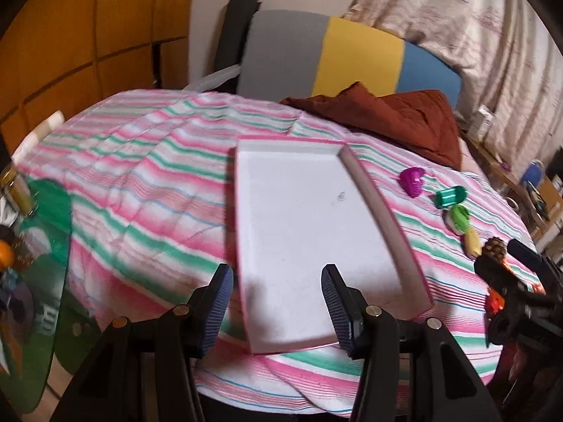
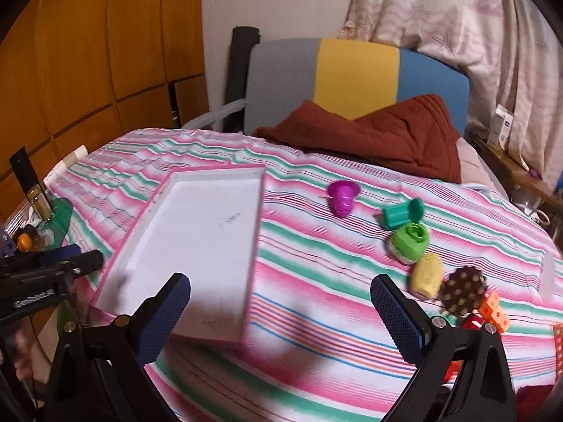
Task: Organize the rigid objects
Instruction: 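Move the left gripper toward the purple cup-shaped piece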
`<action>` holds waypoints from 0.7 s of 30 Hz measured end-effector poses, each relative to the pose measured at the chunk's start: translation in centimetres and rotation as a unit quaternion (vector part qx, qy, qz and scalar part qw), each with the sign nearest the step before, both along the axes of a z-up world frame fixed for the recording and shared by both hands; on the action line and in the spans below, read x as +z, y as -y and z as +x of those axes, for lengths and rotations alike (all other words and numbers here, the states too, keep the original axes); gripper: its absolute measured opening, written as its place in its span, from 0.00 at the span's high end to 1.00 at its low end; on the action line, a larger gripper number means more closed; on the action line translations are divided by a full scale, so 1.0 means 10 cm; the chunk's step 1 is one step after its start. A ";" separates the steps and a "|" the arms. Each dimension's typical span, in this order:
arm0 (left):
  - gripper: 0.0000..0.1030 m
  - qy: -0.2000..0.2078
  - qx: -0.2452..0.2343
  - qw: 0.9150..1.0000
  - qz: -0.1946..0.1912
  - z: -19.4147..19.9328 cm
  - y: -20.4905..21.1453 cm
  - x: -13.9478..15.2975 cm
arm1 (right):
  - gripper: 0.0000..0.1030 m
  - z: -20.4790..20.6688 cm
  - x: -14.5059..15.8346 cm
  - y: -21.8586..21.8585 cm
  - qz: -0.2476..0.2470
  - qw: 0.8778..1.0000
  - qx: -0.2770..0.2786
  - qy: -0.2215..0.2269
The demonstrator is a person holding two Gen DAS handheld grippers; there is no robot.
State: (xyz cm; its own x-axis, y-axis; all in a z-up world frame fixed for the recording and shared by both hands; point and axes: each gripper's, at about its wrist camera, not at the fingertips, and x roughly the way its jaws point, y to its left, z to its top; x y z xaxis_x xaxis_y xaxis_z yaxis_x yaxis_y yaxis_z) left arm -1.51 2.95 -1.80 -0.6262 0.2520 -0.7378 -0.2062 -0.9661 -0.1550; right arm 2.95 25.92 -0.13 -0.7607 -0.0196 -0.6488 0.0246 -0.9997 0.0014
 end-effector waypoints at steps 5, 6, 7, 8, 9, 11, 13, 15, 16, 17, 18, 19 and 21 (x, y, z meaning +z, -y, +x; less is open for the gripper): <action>0.47 0.021 -0.053 0.998 0.031 -0.15 -0.13 0.05 | 0.00 -0.03 0.17 -0.59 -0.034 0.998 -0.048 0.009; 0.43 0.025 -0.061 0.997 0.038 -0.18 -0.17 0.06 | 0.00 -0.03 0.21 -0.74 -0.039 0.997 -0.064 0.007; 0.41 0.028 -0.071 0.996 0.045 -0.21 -0.21 0.08 | 0.00 -0.03 0.23 -0.86 -0.042 0.996 -0.077 0.006; 0.40 0.027 -0.076 0.996 0.048 -0.24 -0.26 0.11 | 0.00 -0.03 0.26 -0.97 -0.042 0.995 -0.088 0.006; 0.38 0.028 -0.081 0.995 0.046 -0.27 -0.30 0.12 | 0.00 -0.01 0.27 -1.13 -0.039 0.994 -0.105 0.004; 0.38 0.033 -0.097 0.994 0.046 -0.34 -0.41 0.16 | 0.00 0.01 0.29 -1.38 -0.036 0.990 -0.134 0.003; 0.38 0.044 -0.115 0.991 0.052 -0.43 -0.54 0.20 | 0.00 0.03 0.28 -1.61 -0.052 0.987 -0.153 0.003; 0.38 0.058 -0.129 0.988 0.065 -0.53 -0.67 0.23 | 0.00 0.06 0.22 -1.81 -0.072 0.983 -0.169 0.000; 0.38 0.065 -0.141 0.985 0.070 -0.57 -0.77 0.25 | 0.00 0.09 0.20 -1.86 -0.081 0.982 -0.173 -0.002; 0.38 0.075 -0.151 0.983 0.077 -0.63 -0.87 0.27 | 0.00 0.12 0.16 -1.94 -0.098 0.979 -0.177 -0.006; 0.38 0.081 -0.156 0.981 0.082 -0.66 -0.95 0.28 | 0.00 0.16 0.11 -2.00 -0.116 0.977 -0.179 -0.009; 0.38 0.090 -0.160 0.979 0.083 -0.72 -1.05 0.30 | 0.00 0.18 0.07 -2.02 -0.126 0.976 -0.180 -0.010; 0.38 0.102 -0.166 0.978 0.078 -0.85 -1.24 0.30 | 0.00 0.17 0.00 -2.09 -0.160 0.971 -0.176 0.004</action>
